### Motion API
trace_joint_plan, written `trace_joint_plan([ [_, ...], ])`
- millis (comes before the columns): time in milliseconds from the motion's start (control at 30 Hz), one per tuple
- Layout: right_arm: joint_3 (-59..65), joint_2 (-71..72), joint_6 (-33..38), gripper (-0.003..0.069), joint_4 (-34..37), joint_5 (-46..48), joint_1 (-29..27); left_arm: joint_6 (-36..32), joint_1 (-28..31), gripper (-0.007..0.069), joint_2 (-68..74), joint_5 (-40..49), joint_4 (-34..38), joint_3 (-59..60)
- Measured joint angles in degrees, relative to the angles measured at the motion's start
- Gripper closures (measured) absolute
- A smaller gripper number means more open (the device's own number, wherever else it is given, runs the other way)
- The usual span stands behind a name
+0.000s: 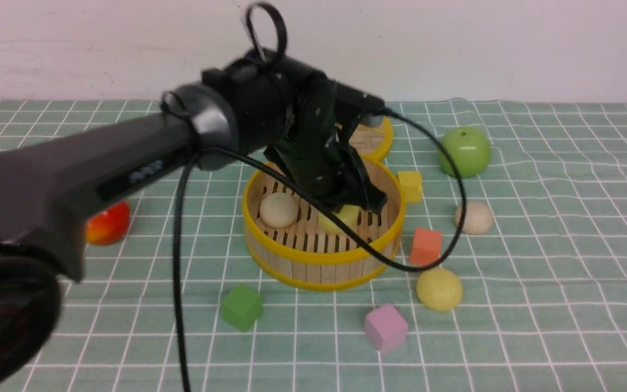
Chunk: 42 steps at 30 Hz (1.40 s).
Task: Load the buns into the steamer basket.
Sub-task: Use the left arm to put the steamed stuffed bun into the steamer, then use the right arm to grab a steamed stuffed bun
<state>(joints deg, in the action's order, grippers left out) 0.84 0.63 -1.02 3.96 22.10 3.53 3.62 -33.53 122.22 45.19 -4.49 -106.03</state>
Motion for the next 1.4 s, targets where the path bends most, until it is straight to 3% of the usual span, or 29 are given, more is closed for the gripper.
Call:
trace_joint_plan([
  [100, 0.0, 0.0, 0.0, 0.0419, 0.0, 0.0, 0.0, 0.0, 1.3, 0.0548, 3.9, 0.7, 0.0, -1.9],
  [300, 0.0, 0.0, 0.0, 0.0419, 0.0, 0.0, 0.0, 0.0, 2.5, 0.0236, 4.4, 5.4, 1.8, -5.3],
  [333, 0.0, 0.0, 0.0, 0.0419, 0.0, 0.0, 0.0, 0.0, 2.5, 0.0236, 4.3, 5.6, 2.0, -5.4],
  [433, 0.0, 0.0, 0.0, 0.0419, 0.0, 0.0, 0.0, 0.0, 2.4, 0.0107, 1.5, 9.7, 4.5, -7.2],
  [500, 0.0, 0.0, 0.0, 0.0419, 0.0, 0.0, 0.0, 0.1, 2.4, 0.0087, -2.9, 13.4, 5.8, -7.9],
  [633, 0.0, 0.0, 0.0, 0.0419, 0.0, 0.0, 0.0, 1.4, 2.4, 0.0154, -10.2, 18.6, 6.7, -8.3],
  [733, 0.0, 0.0, 0.0, 0.0419, 0.0, 0.0, 0.0, 1.7, 2.4, 0.0316, -17.6, 23.1, 8.1, -8.3],
  [767, 0.0, 0.0, 0.0, 0.0419, 0.0, 0.0, 0.0, 0.9, 2.4, 0.0419, -21.3, 24.4, 9.3, -7.3],
  [833, 0.0, 0.0, 0.0, 0.0419, 0.0, 0.0, 0.0, -1.2, 2.4, 0.0540, -26.1, 25.1, 11.8, -4.0],
  [933, 0.0, 0.0, 0.0, 0.0419, 0.0, 0.0, 0.0, -4.7, 2.4, 0.0638, -32.1, 24.2, 15.8, 2.7],
  [1167, 0.0, 0.0, 0.0, 0.0419, 0.0, 0.0, 0.0, -12.6, 2.4, 0.0638, -50.5, 9.4, 22.9, 30.9],
  [1300, 0.3, 0.0, -0.3, 0.0419, -0.1, -2.1, 0.0, -15.4, 2.4, 0.0638, -62.5, -5.0, 24.4, 49.3],
  [1400, 0.6, 0.0, -5.6, 0.0419, 6.3, -7.0, 0.0, -15.9, 2.4, 0.0638, -71.9, -15.9, 28.3, 63.4],
])
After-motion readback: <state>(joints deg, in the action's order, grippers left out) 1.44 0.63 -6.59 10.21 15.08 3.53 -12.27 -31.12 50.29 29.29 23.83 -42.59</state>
